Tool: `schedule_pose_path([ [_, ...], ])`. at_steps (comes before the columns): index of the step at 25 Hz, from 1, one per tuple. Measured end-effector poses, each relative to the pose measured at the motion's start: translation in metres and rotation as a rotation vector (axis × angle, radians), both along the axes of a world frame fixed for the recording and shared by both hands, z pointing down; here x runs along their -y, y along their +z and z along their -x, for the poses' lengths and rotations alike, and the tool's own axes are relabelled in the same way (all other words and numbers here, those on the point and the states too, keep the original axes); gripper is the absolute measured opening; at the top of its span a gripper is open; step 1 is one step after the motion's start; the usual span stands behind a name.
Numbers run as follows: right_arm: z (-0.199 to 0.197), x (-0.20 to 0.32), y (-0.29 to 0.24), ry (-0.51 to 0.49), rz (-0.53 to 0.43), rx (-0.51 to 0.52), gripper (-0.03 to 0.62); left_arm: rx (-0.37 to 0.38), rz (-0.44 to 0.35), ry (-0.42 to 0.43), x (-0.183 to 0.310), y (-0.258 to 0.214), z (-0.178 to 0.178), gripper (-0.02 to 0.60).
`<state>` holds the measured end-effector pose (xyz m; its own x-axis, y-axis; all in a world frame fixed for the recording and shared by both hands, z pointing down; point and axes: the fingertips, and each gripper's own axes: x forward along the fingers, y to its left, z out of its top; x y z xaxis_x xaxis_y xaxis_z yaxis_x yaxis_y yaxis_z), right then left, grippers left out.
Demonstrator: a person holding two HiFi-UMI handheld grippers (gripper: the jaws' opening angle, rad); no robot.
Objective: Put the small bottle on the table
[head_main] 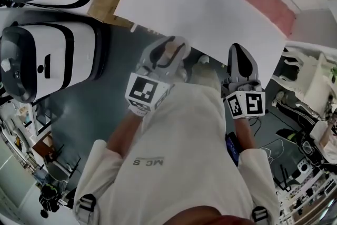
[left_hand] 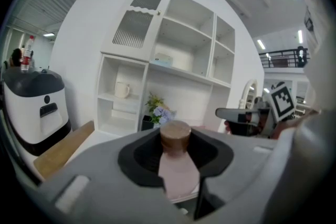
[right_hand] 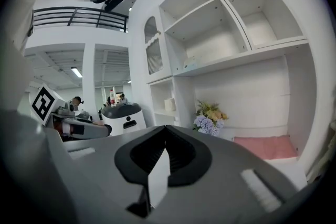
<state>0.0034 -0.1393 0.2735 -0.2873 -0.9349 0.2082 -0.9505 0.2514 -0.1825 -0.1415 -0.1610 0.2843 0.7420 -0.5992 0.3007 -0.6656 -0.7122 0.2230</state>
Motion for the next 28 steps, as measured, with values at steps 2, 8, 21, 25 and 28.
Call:
schedule_pose_path([
  [2,-0.002,0.013,0.01,-0.007,0.005,-0.012,-0.003,0.007,0.003,0.004,0.014,0.011,-0.004,0.127],
  [8,-0.006,0.039,0.019,-0.032,0.016,-0.02,-0.003,0.036,0.008,0.014,0.039,0.024,-0.018,0.127],
  [21,-0.01,0.071,0.07,-0.079,0.042,0.001,-0.003,0.09,0.027,-0.012,0.078,0.099,-0.045,0.127],
  [25,-0.01,0.075,0.094,-0.104,0.056,0.0,-0.003,0.114,0.02,-0.011,0.088,0.126,-0.055,0.127],
  [28,-0.012,0.078,0.113,-0.12,0.069,-0.007,-0.003,0.124,0.009,-0.014,0.095,0.144,-0.063,0.127],
])
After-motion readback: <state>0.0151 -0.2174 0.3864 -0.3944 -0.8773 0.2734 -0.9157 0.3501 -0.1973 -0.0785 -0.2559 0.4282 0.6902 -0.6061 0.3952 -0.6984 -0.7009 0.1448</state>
